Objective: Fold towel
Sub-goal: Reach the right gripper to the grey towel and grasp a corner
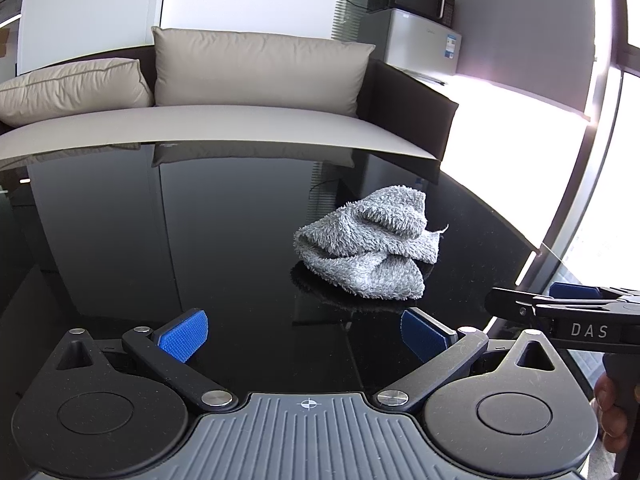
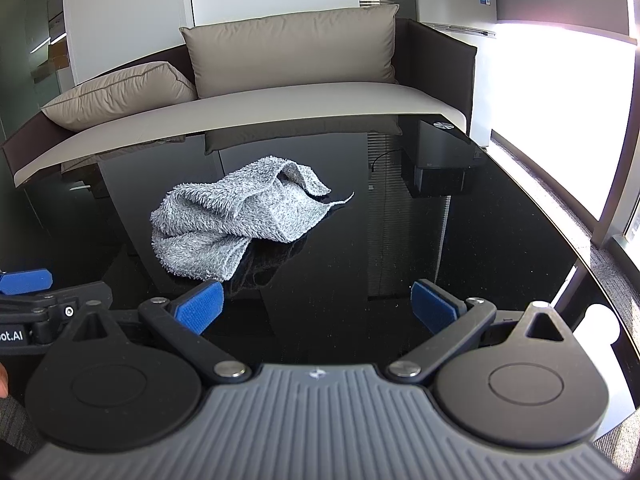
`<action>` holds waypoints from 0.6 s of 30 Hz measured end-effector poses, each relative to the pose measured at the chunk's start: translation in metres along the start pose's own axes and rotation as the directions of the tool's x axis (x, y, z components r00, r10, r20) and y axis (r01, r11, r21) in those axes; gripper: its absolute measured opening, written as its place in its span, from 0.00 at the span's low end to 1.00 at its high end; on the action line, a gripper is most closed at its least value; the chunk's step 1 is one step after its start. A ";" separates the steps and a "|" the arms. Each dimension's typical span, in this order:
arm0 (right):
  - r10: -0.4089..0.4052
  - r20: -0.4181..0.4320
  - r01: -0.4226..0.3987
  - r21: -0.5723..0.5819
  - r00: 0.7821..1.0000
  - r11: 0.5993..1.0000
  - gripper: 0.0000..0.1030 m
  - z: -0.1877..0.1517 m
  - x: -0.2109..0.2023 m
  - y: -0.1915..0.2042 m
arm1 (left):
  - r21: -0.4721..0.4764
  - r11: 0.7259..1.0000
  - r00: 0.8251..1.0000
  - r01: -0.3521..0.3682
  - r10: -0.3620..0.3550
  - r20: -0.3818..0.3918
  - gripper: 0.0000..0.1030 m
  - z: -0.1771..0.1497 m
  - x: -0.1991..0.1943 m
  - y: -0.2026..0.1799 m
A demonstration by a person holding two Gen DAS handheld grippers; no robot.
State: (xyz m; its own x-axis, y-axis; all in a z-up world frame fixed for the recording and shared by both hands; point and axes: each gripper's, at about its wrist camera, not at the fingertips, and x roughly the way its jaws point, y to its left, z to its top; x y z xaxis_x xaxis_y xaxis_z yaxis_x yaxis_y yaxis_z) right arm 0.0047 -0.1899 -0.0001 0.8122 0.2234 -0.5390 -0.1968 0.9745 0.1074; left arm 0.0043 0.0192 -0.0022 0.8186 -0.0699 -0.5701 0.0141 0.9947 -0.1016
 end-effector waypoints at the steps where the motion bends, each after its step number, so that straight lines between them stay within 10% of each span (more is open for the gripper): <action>1: 0.002 -0.001 -0.002 0.006 1.000 1.000 0.99 0.001 0.001 -0.001 | 0.002 1.000 1.000 -0.001 0.001 -0.001 0.99 0.000 0.001 0.000; 18: 0.043 0.029 -0.045 0.066 0.999 0.997 0.99 0.031 0.036 -0.014 | 0.028 0.999 1.000 0.020 -0.020 -0.001 0.99 0.022 0.025 0.003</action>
State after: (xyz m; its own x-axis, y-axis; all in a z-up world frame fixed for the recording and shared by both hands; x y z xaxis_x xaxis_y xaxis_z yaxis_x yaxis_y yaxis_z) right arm 0.0538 -0.1953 0.0045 0.8185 0.2658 -0.5093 -0.1968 0.9626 0.1861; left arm 0.0375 0.0217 0.0010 0.8175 -0.0896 -0.5689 0.0467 0.9949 -0.0897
